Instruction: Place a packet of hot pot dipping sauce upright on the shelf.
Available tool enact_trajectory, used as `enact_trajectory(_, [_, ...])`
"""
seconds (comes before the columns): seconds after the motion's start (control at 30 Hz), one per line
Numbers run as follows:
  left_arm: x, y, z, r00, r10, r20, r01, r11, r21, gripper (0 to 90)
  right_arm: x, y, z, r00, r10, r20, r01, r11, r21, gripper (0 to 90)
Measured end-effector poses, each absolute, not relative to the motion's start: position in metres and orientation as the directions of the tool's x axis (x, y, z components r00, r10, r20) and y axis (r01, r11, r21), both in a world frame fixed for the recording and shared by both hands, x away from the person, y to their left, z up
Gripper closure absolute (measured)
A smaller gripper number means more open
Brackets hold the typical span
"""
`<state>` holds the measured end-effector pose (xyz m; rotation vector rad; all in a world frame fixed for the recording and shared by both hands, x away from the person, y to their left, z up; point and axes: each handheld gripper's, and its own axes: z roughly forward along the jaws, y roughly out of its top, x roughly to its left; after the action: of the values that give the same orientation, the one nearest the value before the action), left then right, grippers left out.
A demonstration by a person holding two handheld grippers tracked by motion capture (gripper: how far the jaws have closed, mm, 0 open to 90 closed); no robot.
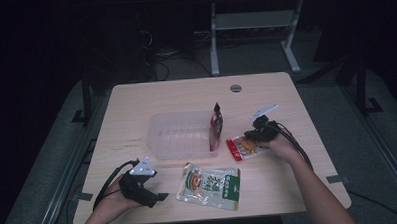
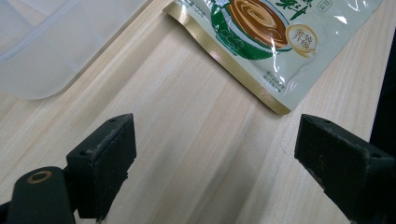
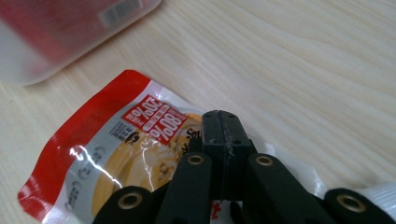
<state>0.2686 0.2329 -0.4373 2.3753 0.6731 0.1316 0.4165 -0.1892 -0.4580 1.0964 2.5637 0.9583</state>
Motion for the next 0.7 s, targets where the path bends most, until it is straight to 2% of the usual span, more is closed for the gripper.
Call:
enact_trajectory(0.53, [0.267,0.228,-0.436,0.876,0.478,-0.067,0.412,-0.668,0.62,12.3,0.377,-0.193,-0.459,-0.772,0.632,0.068,0.529,0.58,0.62,89.8])
enact_trajectory(0.7, [0.267,0.226,-0.436,0.877,0.475,-0.072,0.413,-0.669,0.618,12.3,0.381,-0.182,-0.45,-0.764,0.641,0.07,0.515,0.542,0.664,89.7])
